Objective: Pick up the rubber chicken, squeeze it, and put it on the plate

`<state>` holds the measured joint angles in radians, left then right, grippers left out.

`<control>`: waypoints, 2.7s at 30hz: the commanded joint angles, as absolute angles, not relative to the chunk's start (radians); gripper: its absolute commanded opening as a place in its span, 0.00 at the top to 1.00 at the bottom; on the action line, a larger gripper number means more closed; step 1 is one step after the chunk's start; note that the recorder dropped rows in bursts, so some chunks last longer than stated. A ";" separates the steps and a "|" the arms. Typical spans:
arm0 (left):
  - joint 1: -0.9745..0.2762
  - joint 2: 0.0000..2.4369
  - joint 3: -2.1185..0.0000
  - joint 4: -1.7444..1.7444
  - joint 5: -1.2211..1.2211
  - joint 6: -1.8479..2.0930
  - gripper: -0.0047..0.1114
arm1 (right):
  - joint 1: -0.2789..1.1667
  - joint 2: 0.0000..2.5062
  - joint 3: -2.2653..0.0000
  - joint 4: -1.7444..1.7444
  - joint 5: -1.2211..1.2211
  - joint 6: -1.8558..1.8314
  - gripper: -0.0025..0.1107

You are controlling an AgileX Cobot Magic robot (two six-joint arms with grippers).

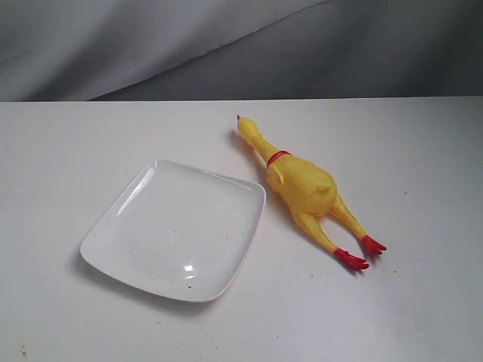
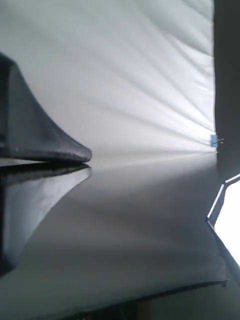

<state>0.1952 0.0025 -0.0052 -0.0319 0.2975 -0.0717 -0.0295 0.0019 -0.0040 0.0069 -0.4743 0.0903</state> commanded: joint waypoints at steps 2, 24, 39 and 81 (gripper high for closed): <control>0.198 0.000 0.000 -0.040 0.292 -0.075 0.96 | -0.038 0.000 0.000 0.000 -0.535 0.545 0.98; 0.198 0.000 0.000 -0.040 0.292 -0.075 0.96 | 0.160 0.717 -0.809 -0.286 0.367 0.226 0.98; 0.198 0.000 0.000 -0.040 0.292 -0.075 0.96 | 0.179 1.361 -1.069 0.031 0.764 -0.504 0.98; 0.198 0.000 0.000 -0.040 0.292 -0.075 0.96 | 0.273 1.899 -1.073 0.218 0.422 -0.683 0.53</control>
